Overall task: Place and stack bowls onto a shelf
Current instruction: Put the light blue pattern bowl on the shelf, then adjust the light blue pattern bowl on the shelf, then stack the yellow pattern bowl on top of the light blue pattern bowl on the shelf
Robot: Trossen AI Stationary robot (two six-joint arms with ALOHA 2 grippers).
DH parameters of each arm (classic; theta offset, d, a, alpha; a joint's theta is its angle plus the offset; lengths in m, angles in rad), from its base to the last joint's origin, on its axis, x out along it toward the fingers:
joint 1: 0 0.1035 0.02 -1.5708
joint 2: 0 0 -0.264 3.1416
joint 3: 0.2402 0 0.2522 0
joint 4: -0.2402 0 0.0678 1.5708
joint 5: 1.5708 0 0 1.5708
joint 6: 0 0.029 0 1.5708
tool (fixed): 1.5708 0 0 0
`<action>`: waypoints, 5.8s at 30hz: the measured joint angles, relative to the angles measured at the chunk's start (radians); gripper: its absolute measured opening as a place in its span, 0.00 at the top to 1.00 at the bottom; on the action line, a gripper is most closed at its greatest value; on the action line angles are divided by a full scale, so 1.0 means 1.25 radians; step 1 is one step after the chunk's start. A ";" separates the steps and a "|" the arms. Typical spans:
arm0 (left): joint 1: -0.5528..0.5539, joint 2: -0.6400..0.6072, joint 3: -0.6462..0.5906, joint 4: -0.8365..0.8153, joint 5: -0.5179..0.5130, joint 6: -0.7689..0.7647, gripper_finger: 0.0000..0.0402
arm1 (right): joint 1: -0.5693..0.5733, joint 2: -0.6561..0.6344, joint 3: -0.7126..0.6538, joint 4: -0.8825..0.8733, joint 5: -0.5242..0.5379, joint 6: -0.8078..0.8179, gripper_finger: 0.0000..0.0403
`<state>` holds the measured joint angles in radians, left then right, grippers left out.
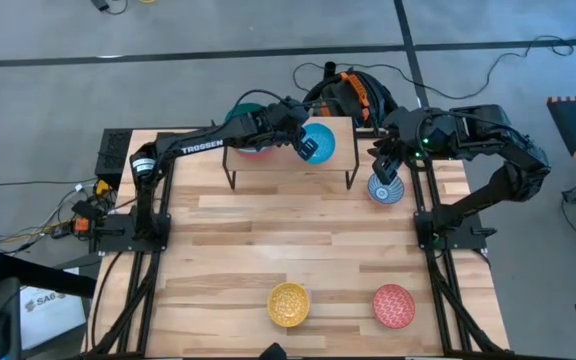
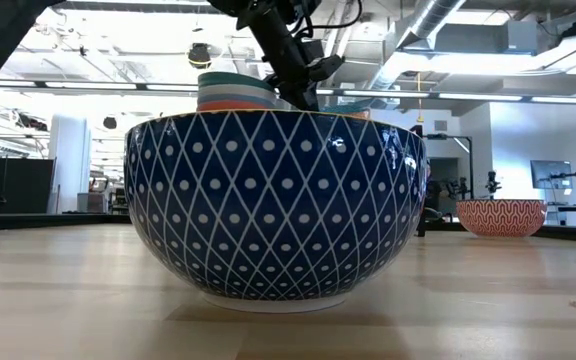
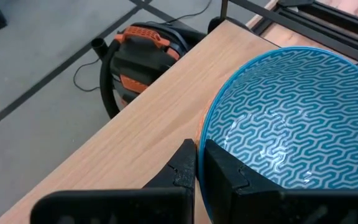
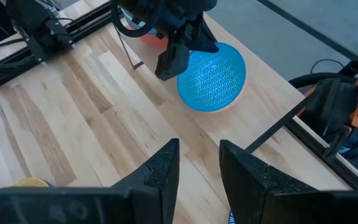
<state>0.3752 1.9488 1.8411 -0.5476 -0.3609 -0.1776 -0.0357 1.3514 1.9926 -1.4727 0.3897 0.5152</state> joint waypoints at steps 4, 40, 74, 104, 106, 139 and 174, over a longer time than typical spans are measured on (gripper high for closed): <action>0.000 0.000 0.000 -0.001 0.013 0.004 0.97 | 0.000 0.000 0.000 0.000 0.000 0.006 0.65; -0.080 -0.067 0.320 -0.329 -0.040 0.024 0.70 | -0.152 -0.009 -0.472 0.485 -0.219 -0.210 0.74; -0.258 -0.128 0.315 -0.751 -0.262 -0.299 0.70 | -0.325 0.108 -0.681 0.864 -0.345 -0.312 0.80; -0.376 -0.101 0.255 -0.618 -0.323 -0.414 0.70 | -0.236 0.023 -0.573 0.624 -0.517 -0.333 0.80; -0.395 -0.101 0.211 -0.563 -0.323 -0.420 0.70 | -0.226 -0.017 -0.574 0.586 -0.526 -0.310 0.80; -0.569 -0.106 -0.285 0.313 -0.063 -0.328 0.70 | 0.206 -0.381 -0.904 0.104 -0.144 0.535 0.55; -0.628 -0.139 -0.285 0.375 -0.069 -0.340 0.70 | 0.219 -0.321 -0.970 0.592 -0.287 0.523 0.56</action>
<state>-0.4103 1.7755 1.4849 -0.0788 -0.4468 -0.6023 0.2384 0.9505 0.7803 -0.7322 0.0308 1.1690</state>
